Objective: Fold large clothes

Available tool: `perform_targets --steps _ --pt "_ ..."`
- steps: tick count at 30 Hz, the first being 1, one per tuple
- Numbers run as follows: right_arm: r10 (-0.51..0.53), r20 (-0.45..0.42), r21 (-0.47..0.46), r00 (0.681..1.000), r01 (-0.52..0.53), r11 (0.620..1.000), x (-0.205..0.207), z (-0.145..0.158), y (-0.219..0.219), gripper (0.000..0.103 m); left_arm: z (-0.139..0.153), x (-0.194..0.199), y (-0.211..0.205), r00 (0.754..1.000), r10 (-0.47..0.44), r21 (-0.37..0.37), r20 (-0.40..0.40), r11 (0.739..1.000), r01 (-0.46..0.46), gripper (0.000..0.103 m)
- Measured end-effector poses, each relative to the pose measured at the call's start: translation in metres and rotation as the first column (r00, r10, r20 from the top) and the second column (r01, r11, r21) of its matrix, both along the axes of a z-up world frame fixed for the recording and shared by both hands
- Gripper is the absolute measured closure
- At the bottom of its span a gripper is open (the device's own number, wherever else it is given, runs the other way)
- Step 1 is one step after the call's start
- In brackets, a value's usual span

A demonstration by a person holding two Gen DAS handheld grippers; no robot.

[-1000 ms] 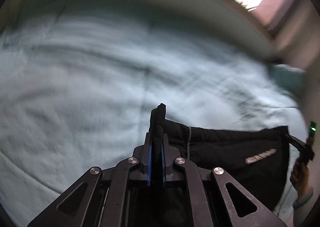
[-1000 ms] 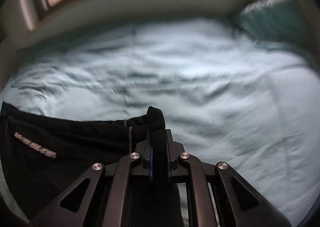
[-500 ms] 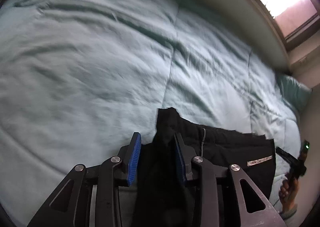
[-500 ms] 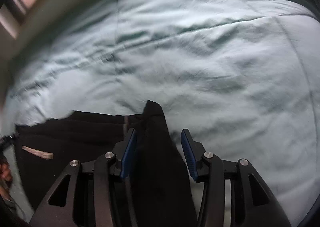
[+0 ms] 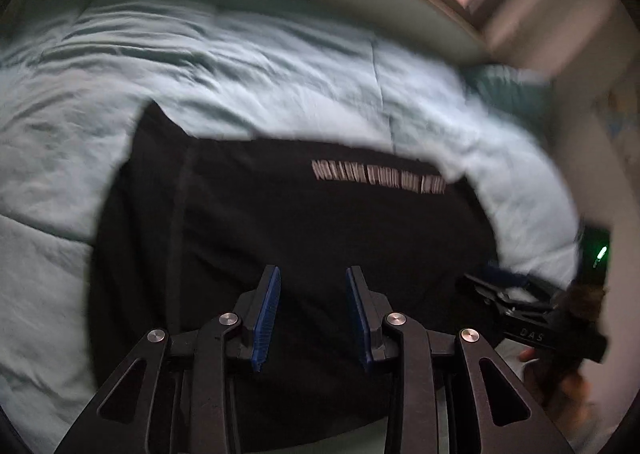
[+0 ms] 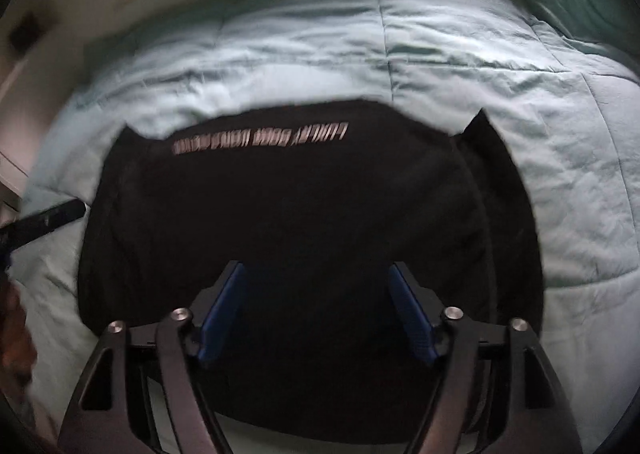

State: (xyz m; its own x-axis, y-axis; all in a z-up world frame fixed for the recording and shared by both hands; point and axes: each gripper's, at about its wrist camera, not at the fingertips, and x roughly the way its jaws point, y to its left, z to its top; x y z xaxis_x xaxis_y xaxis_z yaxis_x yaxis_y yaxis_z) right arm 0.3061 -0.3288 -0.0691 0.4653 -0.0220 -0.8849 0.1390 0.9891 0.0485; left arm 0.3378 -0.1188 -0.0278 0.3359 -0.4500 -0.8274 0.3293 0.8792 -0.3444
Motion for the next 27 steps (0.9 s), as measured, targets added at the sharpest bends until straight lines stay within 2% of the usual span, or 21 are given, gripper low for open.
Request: perform_targets --steps 1,3,6,9,11,12,14,16,18,20,22,23,25,27 --pt "0.000 -0.021 -0.044 1.000 -0.001 0.999 0.000 -0.012 0.007 0.027 -0.014 -0.005 -0.012 1.000 -0.016 0.051 -0.014 0.999 0.017 0.068" --pt "-0.006 -0.056 -0.033 0.998 0.004 0.999 0.001 -0.033 0.009 0.025 -0.049 -0.006 -0.027 0.998 -0.014 0.143 -0.059 0.990 0.022 0.068" --pt "-0.018 -0.099 0.014 0.995 0.019 1.000 0.004 -0.053 0.001 0.024 -0.077 0.001 -0.028 0.994 0.024 0.143 -0.108 0.990 -0.008 0.068" --pt "-0.010 -0.105 -0.016 0.994 0.009 1.000 0.006 -0.059 0.005 0.023 -0.074 0.008 -0.028 0.989 0.037 0.141 -0.144 0.990 -0.017 0.068" --pt "-0.011 -0.118 0.012 0.993 0.013 1.000 0.007 -0.050 0.003 0.023 -0.060 0.007 -0.029 0.990 0.020 0.142 -0.137 0.990 0.000 0.068" --pt "-0.012 -0.107 0.055 0.994 0.018 0.998 0.007 -0.037 -0.002 0.024 -0.050 0.008 -0.029 0.992 0.005 0.130 -0.126 0.991 0.012 0.068" --pt "-0.006 -0.038 0.098 0.999 0.009 0.995 0.011 -0.011 -0.009 0.024 -0.023 0.012 -0.031 0.997 -0.024 0.085 -0.067 0.996 0.030 0.068" --pt "-0.009 0.022 0.065 1.000 0.008 0.998 0.025 0.010 -0.012 0.024 -0.004 0.025 -0.038 1.000 -0.004 0.081 -0.020 0.997 0.006 0.067" --pt "-0.014 0.042 0.053 0.999 0.012 0.999 0.047 0.014 -0.017 0.024 -0.002 0.043 -0.043 1.000 0.006 0.061 -0.019 0.998 -0.004 0.066" --pt "-0.034 0.016 0.048 0.999 0.033 0.998 0.069 0.004 -0.023 0.024 -0.010 0.059 -0.048 0.999 0.034 0.074 -0.037 0.997 -0.031 0.065" --pt "-0.071 -0.076 0.073 0.995 0.076 0.994 0.093 -0.024 -0.037 0.022 -0.034 0.078 -0.051 0.992 0.063 0.118 -0.109 0.992 -0.050 0.065" --pt "-0.079 -0.111 0.091 0.991 0.089 0.992 0.099 -0.036 -0.041 0.022 -0.046 0.084 -0.053 0.987 0.067 0.117 -0.145 0.992 -0.050 0.064" --pt "-0.081 -0.139 0.119 0.987 0.098 0.988 0.108 -0.057 -0.048 0.019 -0.064 0.098 -0.047 0.976 0.090 0.086 -0.196 0.994 -0.075 0.064" --pt "-0.074 -0.130 0.115 0.989 0.089 0.989 0.112 -0.061 -0.050 0.017 -0.071 0.105 -0.040 0.971 0.102 0.051 -0.214 0.994 -0.094 0.064"
